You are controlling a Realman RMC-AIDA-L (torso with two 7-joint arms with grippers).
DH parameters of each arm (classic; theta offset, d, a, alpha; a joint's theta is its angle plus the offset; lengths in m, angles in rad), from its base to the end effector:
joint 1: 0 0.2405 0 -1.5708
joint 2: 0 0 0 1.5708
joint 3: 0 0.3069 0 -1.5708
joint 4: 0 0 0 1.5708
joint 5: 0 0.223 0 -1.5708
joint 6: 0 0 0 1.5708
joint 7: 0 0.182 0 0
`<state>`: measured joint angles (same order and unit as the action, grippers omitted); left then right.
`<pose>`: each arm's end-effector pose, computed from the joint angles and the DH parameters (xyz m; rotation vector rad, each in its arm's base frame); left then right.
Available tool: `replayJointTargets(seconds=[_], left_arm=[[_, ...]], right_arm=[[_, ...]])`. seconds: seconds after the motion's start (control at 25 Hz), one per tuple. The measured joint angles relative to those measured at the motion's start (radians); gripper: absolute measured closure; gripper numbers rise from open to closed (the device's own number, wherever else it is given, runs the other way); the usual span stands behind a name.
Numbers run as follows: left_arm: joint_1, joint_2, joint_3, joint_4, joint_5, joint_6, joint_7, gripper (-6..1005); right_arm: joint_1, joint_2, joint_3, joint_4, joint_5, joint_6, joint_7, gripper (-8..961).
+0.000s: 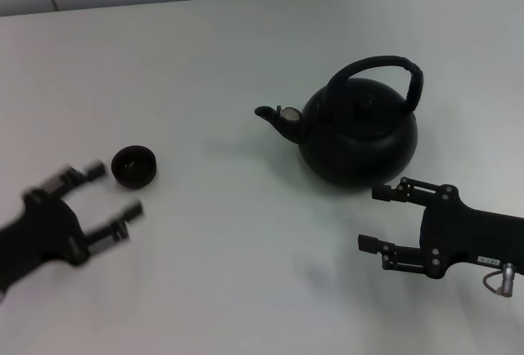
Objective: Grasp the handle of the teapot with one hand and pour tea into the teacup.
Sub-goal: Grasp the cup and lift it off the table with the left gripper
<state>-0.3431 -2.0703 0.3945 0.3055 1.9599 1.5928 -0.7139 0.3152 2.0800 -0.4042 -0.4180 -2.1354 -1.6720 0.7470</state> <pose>-0.3621 0.2944 -0.0733 -2.4122 -0.4109 -0.8399 0.3695 0.2661 -0.0764 -2.6029 0.3624 0.7531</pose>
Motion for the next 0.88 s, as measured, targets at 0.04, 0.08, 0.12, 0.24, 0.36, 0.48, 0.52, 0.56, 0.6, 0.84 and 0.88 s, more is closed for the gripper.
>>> replayJointTargets(seconds=[0.04, 0.08, 0.12, 0.24, 0.36, 0.48, 0.52, 0.56, 0.6, 0.84, 0.88], left_arm=[[-0.001, 0.000, -0.010, -0.012, -0.030, -0.023, 0.016, 219], [-0.003, 0.000, -0.020, -0.027, -0.065, -0.050, 0.036, 220], [-0.005, 0.001, -0.025, -0.035, -0.080, -0.060, 0.048, 221], [-0.007, 0.001, -0.034, -0.047, -0.114, -0.075, 0.079, 223], [-0.007, 0.001, -0.031, -0.047, -0.116, -0.078, 0.083, 225], [-0.009, 0.001, -0.015, -0.047, -0.111, -0.112, 0.097, 227], [-0.009, 0.001, -0.001, -0.047, -0.109, -0.138, 0.108, 228], [-0.010, 0.000, 0.028, -0.048, -0.108, -0.181, 0.120, 229], [-0.011, 0.000, 0.048, -0.048, -0.108, -0.209, 0.126, 230], [-0.013, 0.000, 0.098, -0.048, -0.109, -0.259, 0.127, 234], [-0.013, 0.000, 0.098, -0.048, -0.109, -0.260, 0.126, 235]], right_arm=[[0.000, 0.000, 0.000, 0.000, 0.000, 0.000, 0.000, 203], [0.001, 0.000, 0.001, 0.000, 0.000, 0.000, 0.000, 203], [0.001, 0.000, 0.001, -0.001, 0.000, -0.002, 0.000, 203], [0.001, 0.000, 0.005, -0.002, 0.000, -0.009, 0.000, 203], [0.001, 0.000, 0.008, -0.002, 0.000, -0.010, 0.000, 203], [0.001, 0.000, 0.009, -0.002, 0.000, -0.009, 0.000, 203], [0.002, 0.000, 0.009, -0.002, 0.001, -0.009, 0.000, 203], [0.002, 0.000, 0.009, -0.002, 0.001, -0.009, 0.000, 203], [0.002, 0.000, 0.009, -0.002, 0.001, -0.009, 0.000, 203], [0.002, 0.000, 0.009, -0.002, 0.002, -0.009, 0.000, 204], [0.002, 0.000, 0.009, -0.002, 0.002, -0.009, 0.000, 204]])
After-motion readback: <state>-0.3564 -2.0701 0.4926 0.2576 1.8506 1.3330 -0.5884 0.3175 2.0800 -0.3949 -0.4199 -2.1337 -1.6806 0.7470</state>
